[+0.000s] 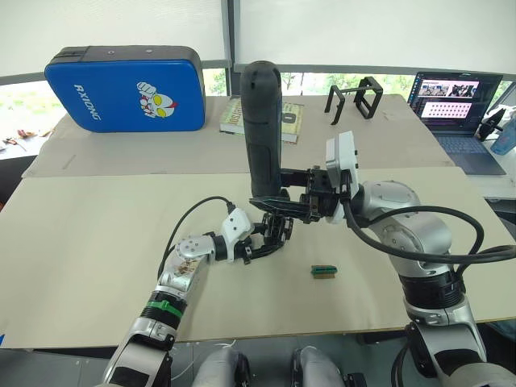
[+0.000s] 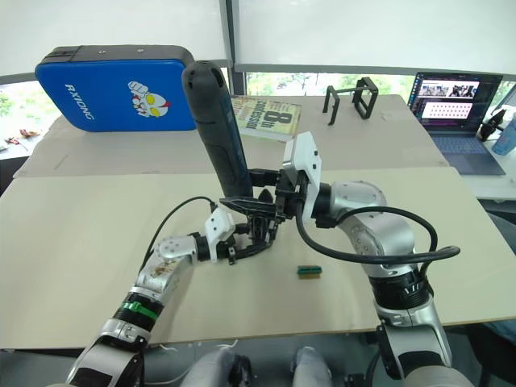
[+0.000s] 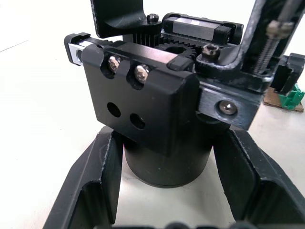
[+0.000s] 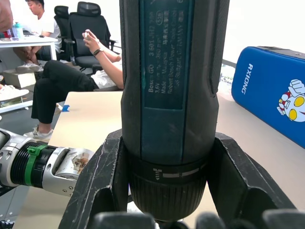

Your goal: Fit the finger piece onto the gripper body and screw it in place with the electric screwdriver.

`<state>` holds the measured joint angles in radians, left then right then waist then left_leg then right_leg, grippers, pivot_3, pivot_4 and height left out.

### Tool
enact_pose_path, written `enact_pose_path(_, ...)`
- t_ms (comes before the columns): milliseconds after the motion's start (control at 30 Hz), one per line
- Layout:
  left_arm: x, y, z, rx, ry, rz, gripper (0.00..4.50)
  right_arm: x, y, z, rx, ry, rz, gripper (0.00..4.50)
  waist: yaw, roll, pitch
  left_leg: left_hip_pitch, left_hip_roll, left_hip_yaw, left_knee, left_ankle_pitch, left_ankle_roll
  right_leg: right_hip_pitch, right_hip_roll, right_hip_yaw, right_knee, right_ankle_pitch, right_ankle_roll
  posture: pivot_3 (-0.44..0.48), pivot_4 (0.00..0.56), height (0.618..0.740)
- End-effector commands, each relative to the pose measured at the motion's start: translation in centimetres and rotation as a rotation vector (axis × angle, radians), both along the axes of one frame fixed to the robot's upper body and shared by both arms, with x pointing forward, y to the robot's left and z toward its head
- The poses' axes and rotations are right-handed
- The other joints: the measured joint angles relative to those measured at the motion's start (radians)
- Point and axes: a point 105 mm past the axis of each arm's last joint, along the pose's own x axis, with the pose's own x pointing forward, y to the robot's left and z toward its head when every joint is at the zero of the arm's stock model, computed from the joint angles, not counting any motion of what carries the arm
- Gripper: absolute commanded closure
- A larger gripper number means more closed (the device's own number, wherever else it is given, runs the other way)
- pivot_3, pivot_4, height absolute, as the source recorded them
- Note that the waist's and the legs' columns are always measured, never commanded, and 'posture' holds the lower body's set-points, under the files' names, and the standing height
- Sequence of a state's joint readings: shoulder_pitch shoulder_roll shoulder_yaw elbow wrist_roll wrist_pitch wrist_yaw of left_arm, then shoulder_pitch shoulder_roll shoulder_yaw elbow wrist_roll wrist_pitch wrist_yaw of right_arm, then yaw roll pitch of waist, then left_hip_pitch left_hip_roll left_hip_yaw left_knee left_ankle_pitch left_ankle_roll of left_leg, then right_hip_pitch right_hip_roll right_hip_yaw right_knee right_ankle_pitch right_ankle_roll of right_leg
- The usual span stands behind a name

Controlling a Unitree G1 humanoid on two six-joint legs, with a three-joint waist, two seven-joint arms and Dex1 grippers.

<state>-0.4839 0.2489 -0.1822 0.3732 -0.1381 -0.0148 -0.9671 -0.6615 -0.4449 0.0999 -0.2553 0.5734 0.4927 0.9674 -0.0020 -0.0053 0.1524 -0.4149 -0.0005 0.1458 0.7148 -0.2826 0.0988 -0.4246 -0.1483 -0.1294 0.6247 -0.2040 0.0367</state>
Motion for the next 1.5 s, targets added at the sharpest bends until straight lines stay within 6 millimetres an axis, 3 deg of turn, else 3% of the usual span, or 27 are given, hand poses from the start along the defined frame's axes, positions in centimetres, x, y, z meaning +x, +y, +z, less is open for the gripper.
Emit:
enact_pose_path(33,0.0,-0.7,1.7,-0.033,-0.055,-0.029,2.23,-0.8,-0.3,1.6,0.032,-0.057,0.015,2.60,0.000,0.000,0.000,0.000,0.000,0.000,0.000,0.000,0.000,0.000,0.000,0.000,0.000,0.000,0.000,0.000,0.150,0.740)
enact_pose_path(600,0.2,-0.8,1.8,-0.036,-0.059,-0.029,2.23,-0.8,-0.3,1.2,0.017,-0.062,0.014,2.60,0.000,0.000,0.000,0.000,0.000,0.000,0.000,0.000,0.000,0.000,0.000,0.000,0.000,0.000,0.000,0.000,0.150,0.740)
enact_pose_path(900,0.3,-0.8,1.9,-0.038,-0.061,-0.025,2.23,0.2,0.2,-0.7,-0.011,-0.027,-0.011,2.60,0.000,0.000,0.000,0.000,0.000,0.000,0.000,0.000,0.000,0.000,0.000,0.000,0.000,0.000,0.000,0.000,0.150,0.740)
enact_pose_path(1067,0.4,-0.8,1.9,-0.038,-0.062,-0.023,2.23,1.3,0.1,-1.8,-0.017,0.060,-0.034,2.60,0.001,0.000,0.000,0.001,0.000,0.000,0.000,0.000,0.000,0.001,0.000,0.000,0.000,0.000,0.000,0.000,0.150,0.740)
enact_pose_path(1300,0.8,-0.7,2.1,-0.037,-0.067,-0.018,2.23,1.4,-0.5,-3.2,-0.046,0.167,-0.021,2.60,0.003,0.000,0.000,0.003,0.000,0.000,0.000,0.000,0.000,0.002,-0.001,0.001,-0.001,0.000,0.000,0.000,0.150,0.740)
enact_pose_path(1500,1.1,-0.8,2.3,-0.039,-0.070,-0.016,2.23,1.5,-0.7,-4.7,-0.096,0.012,-0.022,2.60,0.006,0.000,0.000,0.005,0.000,0.000,0.000,0.000,0.000,0.003,-0.001,0.001,-0.001,0.000,0.000,0.000,0.150,0.740)
